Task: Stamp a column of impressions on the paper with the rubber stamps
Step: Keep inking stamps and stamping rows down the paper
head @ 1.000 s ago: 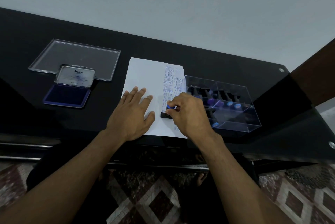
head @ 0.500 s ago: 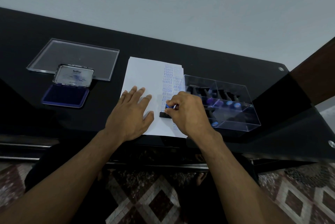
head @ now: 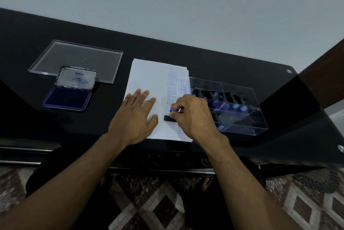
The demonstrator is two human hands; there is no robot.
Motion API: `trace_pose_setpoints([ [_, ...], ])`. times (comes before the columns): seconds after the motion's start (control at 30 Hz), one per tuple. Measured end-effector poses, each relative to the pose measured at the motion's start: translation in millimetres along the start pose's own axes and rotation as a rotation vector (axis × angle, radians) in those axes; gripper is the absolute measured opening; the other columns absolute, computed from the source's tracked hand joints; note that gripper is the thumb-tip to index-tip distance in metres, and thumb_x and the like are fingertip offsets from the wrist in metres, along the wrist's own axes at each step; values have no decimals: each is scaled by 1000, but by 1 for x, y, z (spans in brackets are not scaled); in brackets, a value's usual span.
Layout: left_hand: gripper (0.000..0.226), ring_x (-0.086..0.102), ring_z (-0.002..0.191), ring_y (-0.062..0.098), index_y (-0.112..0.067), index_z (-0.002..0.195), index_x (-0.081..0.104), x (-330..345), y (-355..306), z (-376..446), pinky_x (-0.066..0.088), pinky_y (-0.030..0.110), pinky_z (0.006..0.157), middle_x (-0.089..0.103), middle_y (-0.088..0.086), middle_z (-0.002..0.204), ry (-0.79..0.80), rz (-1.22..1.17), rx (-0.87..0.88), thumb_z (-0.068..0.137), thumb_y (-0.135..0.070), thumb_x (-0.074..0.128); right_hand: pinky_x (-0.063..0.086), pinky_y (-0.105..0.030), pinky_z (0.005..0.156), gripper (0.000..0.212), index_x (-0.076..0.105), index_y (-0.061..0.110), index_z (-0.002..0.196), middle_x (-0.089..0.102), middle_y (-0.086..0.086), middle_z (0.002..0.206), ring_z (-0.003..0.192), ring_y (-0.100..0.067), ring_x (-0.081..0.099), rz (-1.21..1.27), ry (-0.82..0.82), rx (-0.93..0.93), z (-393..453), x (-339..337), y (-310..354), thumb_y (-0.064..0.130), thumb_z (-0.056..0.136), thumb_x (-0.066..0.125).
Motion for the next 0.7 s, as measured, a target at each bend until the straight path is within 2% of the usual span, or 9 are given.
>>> trace_pose_setpoints([
  [0.5, 72, 14, 155, 27, -20, 153, 39, 2, 1, 0, 13, 47, 126, 27, 10, 164, -15, 5, 6, 95, -58, 19, 53, -31, 86, 11, 77, 18, 94, 70, 6, 100, 88, -13, 64, -41, 2, 14, 2, -1, 2, 23, 85, 75],
  [0.6, 74, 12, 155, 27, -21, 154, 37, 1, 0, 0, 9, 45, 125, 25, 9, 165, -8, 4, 3, 94, -59, 17, 54, -28, 83, 8, 76, 17, 91, 70, 6, 98, 82, -11, 64, -1, -15, 1, -1, -3, 1, 22, 84, 77],
  [0.7, 72, 11, 155, 26, -22, 154, 37, 1, 0, 0, 6, 42, 124, 24, 7, 166, -12, 0, 4, 95, -59, 19, 52, -20, 75, 9, 74, 17, 89, 69, 7, 93, 73, -6, 63, 156, -104, 12, -7, -9, -5, 16, 81, 78],
])
Point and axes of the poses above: each hand's wrist, its own z-axis towards the middle knuckle, its own x-axis out of the palm, y = z × x, the point moved 5 cm from there along z, towards the middle knuckle
